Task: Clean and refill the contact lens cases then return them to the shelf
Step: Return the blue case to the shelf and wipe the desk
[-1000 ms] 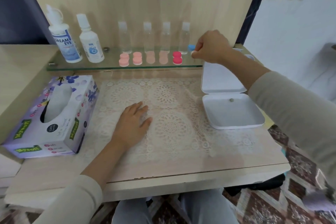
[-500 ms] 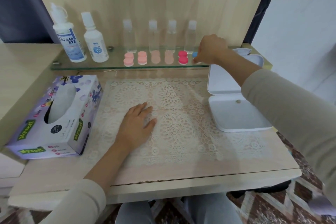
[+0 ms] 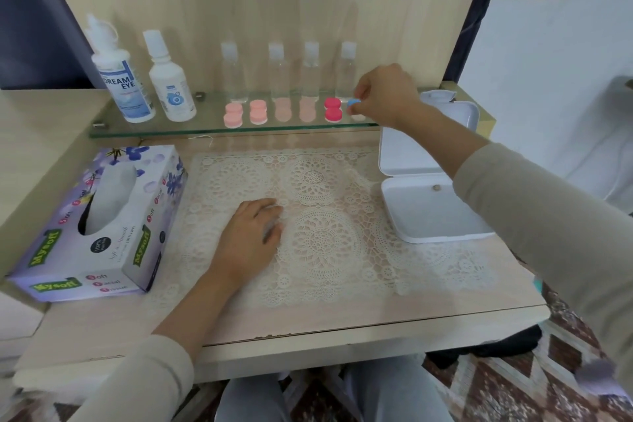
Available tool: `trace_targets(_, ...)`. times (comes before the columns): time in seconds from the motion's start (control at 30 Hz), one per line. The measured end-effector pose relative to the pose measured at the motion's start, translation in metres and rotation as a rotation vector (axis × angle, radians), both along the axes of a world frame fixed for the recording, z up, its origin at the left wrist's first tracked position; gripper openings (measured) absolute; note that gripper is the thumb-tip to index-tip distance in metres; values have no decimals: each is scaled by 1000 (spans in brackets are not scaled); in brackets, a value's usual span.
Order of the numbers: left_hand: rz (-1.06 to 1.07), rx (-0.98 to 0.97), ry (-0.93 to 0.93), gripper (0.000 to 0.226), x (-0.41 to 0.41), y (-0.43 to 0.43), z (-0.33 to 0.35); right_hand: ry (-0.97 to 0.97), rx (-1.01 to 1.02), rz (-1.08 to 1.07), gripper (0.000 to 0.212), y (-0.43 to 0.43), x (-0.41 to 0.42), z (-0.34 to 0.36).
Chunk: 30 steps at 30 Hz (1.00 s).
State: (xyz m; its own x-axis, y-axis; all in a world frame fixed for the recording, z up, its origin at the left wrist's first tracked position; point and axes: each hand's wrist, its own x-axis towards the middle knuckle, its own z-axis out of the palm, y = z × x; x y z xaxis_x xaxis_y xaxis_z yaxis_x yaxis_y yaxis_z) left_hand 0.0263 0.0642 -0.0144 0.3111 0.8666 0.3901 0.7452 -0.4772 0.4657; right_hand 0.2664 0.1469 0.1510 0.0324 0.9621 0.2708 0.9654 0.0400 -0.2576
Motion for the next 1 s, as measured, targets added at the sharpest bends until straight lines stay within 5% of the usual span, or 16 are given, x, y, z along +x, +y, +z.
trace_targets(0.13,19,58,23,22,-2,-6,3,92,21,118,25,-36,-20,-8)
trace_targets(0.33,58,-104,-49,27,-22,-24,15,159,-113,284,33,-95,-56,-62)
trace_targets(0.53,155,36,-96,18,-68,-39,59,147,-195,430,41,-125,-94,-126)
trace_targets(0.67,248,136,-32,22,-106,-37,92,191,-145,531,44,-127,-116,-145)
trace_targets(1.0,477,-109,253,23,-176,9,108,143,34,549,46,-116,-129,-156)
